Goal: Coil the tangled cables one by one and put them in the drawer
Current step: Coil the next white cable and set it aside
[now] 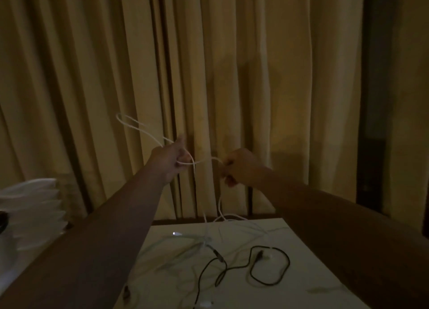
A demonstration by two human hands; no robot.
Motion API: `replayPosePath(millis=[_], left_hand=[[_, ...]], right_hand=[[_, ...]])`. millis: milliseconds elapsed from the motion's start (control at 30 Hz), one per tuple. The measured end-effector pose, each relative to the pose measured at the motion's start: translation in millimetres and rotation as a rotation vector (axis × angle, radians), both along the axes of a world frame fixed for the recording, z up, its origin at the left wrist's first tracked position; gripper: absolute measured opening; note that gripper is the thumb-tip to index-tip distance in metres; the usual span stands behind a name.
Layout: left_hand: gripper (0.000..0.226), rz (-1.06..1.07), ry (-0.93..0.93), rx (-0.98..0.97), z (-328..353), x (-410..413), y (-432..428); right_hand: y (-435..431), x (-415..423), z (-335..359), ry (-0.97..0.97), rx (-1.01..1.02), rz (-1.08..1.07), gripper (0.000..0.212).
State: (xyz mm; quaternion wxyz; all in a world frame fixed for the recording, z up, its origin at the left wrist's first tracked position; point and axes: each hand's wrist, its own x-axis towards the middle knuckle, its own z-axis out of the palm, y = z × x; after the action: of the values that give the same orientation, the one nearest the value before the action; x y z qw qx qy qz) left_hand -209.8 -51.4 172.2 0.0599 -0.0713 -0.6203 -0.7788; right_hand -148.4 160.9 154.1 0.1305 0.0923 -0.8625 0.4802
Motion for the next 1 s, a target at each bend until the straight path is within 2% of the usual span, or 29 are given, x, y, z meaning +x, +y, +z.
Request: replayPosePath(millis=[133,200,267,367,467,533,600,633,733,800,867,933,1000], left_hand=[[0.057,0.104,-0.260,-0.649,-20,17,4],[0.053,0.055,-0.285,-0.799,-25,25,11],[0.045,-0.026,-0.250,-0.764,-26,35,20],[0.038,-0.188,-0.147,-0.548,-26,46,37],[0.033,-0.215,-0.051,-0.404,-30,46,47],[0.026,-0.152,-0.006,-0.430,-37,44,52],[0.023,0.041,0.124,-0.536,-44,41,54],[0.023,0.102,0.167,-0.511,-46,40,54],[0.009,0.113,0.261,-0.386,-47,33,52],[0.014,0.093,0.342,-0.504,-45,33,51],[0.006,-0.009,0.341,-0.518,-41,36,53],[0.014,-0.176,0.216,-0.333,-37,39,56],[0.012,-0.289,0.147,-0.204,-35,43,58]], right_hand=[[7,-10,27,0.134,-0.141,-0.074,0.016],[8,-18,41,0.152,-0.194,-0.098,0.011],[7,-22,51,0.149,-0.282,-0.085,0.010],[2,-21,61,0.147,-0.429,-0.018,0.011],[-4,-19,66,0.158,-0.502,0.040,0.012],[-6,-17,68,0.158,-0.526,0.066,0.015],[-7,-13,70,0.155,-0.501,0.073,0.020],[-7,-11,71,0.152,-0.478,0.079,0.020],[-8,-5,74,0.154,-0.428,0.086,0.018],[-9,-3,76,0.170,-0.433,0.086,0.020],[-10,-3,79,0.191,-0.459,0.097,0.023],[-10,-3,80,0.206,-0.456,0.109,0.025],[-8,-4,80,0.215,-0.435,0.106,0.025]])
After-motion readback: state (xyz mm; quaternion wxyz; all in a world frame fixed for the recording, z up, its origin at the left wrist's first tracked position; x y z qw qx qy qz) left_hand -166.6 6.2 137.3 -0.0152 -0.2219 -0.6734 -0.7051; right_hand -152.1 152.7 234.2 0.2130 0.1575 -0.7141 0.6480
